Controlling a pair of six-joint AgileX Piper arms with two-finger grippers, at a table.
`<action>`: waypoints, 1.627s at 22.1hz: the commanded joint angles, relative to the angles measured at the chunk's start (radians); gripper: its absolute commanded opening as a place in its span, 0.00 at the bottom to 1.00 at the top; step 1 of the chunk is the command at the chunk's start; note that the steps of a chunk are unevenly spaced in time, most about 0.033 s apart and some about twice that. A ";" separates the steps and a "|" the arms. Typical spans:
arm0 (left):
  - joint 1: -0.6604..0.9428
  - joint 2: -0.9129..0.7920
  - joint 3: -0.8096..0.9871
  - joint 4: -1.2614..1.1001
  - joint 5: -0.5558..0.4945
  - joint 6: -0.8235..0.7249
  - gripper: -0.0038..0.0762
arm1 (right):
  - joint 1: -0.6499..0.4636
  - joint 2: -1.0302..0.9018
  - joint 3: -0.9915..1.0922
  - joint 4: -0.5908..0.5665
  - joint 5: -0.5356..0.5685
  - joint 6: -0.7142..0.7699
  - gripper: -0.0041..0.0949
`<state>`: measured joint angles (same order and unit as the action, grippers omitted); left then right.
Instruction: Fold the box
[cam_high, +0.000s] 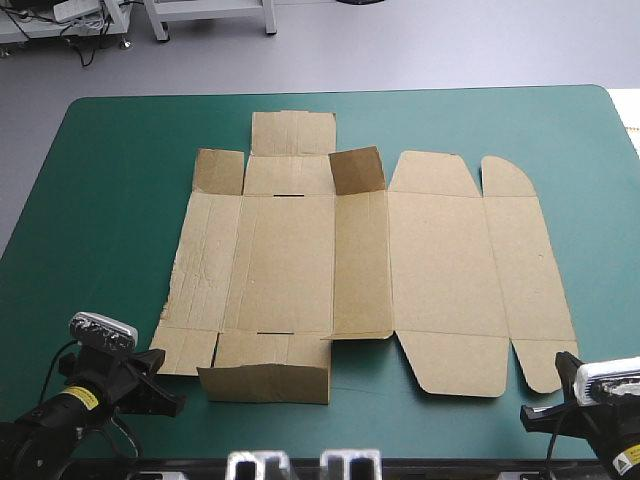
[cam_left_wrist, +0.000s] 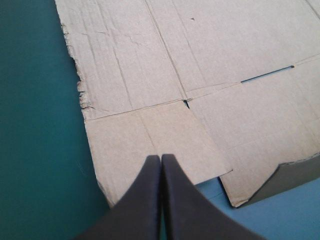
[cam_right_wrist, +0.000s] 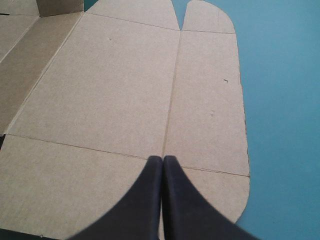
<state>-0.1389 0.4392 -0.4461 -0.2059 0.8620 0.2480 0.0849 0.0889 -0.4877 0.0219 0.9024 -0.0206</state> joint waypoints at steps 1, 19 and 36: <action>0.001 0.006 -0.025 -0.013 -0.053 0.002 0.03 | -0.009 0.018 -0.022 0.000 -0.066 -0.006 0.03; 0.001 0.112 -0.496 0.056 0.028 -0.006 0.03 | -0.009 0.018 -0.022 0.000 -0.066 -0.006 0.03; 0.058 0.801 -0.778 0.364 -0.013 -0.270 0.04 | -0.009 0.018 -0.022 -0.002 -0.066 -0.006 0.03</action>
<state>-0.1235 1.2075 -1.1739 0.1534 0.8720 0.0000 0.0849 0.0889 -0.4877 0.0219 0.9024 -0.0206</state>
